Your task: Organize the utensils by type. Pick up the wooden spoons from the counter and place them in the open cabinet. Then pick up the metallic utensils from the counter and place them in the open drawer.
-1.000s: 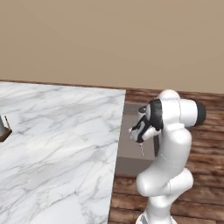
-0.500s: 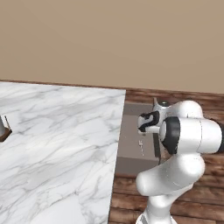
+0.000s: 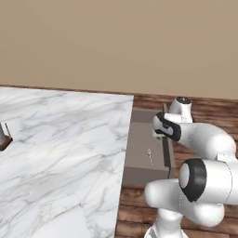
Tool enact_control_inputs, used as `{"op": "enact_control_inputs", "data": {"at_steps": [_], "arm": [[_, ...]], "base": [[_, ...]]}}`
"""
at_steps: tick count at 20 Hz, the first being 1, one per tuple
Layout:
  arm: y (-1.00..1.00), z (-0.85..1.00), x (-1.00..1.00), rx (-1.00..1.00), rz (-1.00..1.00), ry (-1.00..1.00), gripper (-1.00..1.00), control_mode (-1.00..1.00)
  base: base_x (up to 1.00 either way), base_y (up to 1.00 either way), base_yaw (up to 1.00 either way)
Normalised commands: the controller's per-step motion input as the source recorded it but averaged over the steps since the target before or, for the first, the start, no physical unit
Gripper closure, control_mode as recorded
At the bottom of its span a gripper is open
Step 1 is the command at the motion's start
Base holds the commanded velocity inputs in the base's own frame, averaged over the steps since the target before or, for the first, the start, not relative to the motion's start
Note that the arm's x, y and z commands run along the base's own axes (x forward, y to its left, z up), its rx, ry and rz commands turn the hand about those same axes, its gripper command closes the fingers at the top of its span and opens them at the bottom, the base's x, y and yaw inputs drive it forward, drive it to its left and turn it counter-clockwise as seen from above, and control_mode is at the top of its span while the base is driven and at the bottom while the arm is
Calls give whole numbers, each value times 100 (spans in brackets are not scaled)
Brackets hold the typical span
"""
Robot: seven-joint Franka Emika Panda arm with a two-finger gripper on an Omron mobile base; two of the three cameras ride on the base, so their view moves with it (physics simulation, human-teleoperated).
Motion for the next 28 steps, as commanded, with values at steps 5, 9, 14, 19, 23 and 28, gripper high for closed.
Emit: {"op": "enact_control_inputs", "data": {"at_steps": [5, 9, 14, 19, 23, 28], "arm": [[0, 28, -60, 0, 7, 0, -100, -100], [0, 26, -58, 0, 3, 0, -100, -100], [2, 21, -43, 0, 0, 0, -100, -100], [6, 22, -32, -1, 0, 2, -100, -100], [0, 18, -39, 0, 0, -1, -100, -100], [0, 4, -19, 0, 0, -5, -100, -100]], "base": [[0, 0, 0], [0, 0, 0], [0, 0, 0], [0, 0, 0], [0, 0, 0], [0, 0, 0]]}}
